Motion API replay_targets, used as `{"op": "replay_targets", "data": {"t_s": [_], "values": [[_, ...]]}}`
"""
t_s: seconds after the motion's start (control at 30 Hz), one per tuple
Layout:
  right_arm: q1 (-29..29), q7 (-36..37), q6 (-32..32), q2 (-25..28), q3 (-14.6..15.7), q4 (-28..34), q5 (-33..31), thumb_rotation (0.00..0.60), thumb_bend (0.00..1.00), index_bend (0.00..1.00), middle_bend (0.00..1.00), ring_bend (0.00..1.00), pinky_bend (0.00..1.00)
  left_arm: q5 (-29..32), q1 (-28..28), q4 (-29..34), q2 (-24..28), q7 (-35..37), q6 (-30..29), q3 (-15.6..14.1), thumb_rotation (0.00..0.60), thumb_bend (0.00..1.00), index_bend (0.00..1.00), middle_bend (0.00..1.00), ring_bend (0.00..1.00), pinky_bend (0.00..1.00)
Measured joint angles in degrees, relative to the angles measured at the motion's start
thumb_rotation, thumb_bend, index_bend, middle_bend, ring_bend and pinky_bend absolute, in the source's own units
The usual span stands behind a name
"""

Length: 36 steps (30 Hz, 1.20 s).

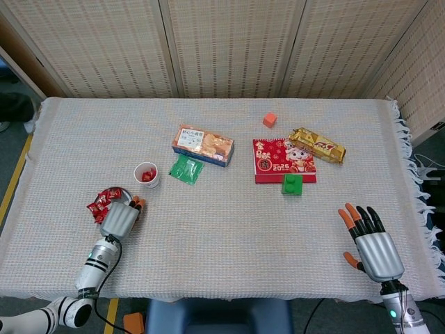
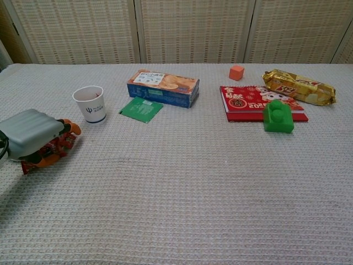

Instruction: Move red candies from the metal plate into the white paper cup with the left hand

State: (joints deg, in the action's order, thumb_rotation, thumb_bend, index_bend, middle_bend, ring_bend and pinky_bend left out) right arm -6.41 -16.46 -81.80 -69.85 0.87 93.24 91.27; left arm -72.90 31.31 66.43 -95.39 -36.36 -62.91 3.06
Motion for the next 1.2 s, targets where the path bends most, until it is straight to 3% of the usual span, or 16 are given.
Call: {"op": "replay_targets", "data": {"t_s": [0.2, 0.43, 1.2], "values": [[0.0, -0.3, 0.3, -0.1, 0.0, 0.1, 0.0, 0.600, 0.12, 0.00, 0.00, 0.00, 0.02, 1.0, -0.4, 1.6, 1.3, -1.4, 0.1, 0.2, 0.600, 0.40, 0.22, 0.22, 0.87, 1.00], [0.0, -0.5, 0.4, -0.2, 0.1, 0.1, 0.0, 0.600, 0.12, 0.00, 0.00, 0.00, 0.02, 1.5, -0.7, 1.2, 1.1, -1.8, 0.4, 0.1, 0.600, 0.39, 0.27, 0.29, 0.87, 1.00], [-0.2, -0.9, 1.2, -0.1, -0.1, 0.3, -0.7, 0.600, 0.12, 0.00, 0.00, 0.00, 0.02, -2.2, -0.2, -2.5, -1.6, 1.5, -0.6, 0.0, 0.600, 0.39, 0.39, 0.44, 0.87, 1.00]]}}
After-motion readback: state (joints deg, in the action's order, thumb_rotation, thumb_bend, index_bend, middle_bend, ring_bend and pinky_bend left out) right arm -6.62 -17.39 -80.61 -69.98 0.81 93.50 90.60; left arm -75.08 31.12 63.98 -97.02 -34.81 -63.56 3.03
